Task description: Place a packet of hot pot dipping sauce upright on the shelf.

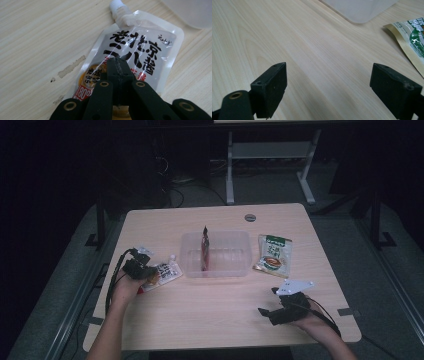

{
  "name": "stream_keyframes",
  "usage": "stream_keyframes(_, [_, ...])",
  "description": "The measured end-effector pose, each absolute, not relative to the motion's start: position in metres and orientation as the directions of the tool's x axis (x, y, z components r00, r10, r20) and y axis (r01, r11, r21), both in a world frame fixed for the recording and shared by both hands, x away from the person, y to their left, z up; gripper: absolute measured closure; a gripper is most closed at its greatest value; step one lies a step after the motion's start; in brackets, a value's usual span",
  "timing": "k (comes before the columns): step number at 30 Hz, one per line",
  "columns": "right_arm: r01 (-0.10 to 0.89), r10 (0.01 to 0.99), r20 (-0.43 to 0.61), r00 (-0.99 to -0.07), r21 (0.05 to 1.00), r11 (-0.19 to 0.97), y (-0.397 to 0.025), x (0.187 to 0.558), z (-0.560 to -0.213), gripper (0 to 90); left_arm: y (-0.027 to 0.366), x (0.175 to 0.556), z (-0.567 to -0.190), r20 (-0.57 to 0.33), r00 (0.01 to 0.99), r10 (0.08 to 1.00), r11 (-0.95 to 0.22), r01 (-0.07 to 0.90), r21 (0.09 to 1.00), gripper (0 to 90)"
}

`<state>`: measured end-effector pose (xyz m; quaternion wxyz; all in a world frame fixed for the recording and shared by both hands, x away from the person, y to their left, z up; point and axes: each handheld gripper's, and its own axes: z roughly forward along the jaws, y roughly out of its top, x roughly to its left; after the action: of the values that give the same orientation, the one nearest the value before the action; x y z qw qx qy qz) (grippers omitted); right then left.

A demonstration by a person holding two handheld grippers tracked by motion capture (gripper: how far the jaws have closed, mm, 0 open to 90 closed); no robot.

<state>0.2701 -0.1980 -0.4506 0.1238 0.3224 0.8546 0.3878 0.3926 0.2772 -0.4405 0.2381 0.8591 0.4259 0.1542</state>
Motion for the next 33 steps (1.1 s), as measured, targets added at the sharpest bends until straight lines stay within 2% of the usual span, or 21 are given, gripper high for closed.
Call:
stream_keyframes(13, [0.463, 0.648, 0.043, -0.761, 0.735, 0.495, -0.198, 0.272, -0.453, 13.8, 0.276, 0.396, -0.446, 0.020, 0.630, 0.776, -0.558, 0.671, 0.488, 89.9])
stream_keyframes(33, [0.469, 0.653, 0.044, -0.757, 0.731, 0.495, -0.198, 0.271, -0.454, 13.9, 0.265, 0.352, -0.443, -0.059, 0.757, 0.651, -0.657, 0.600, 0.457, 89.9])
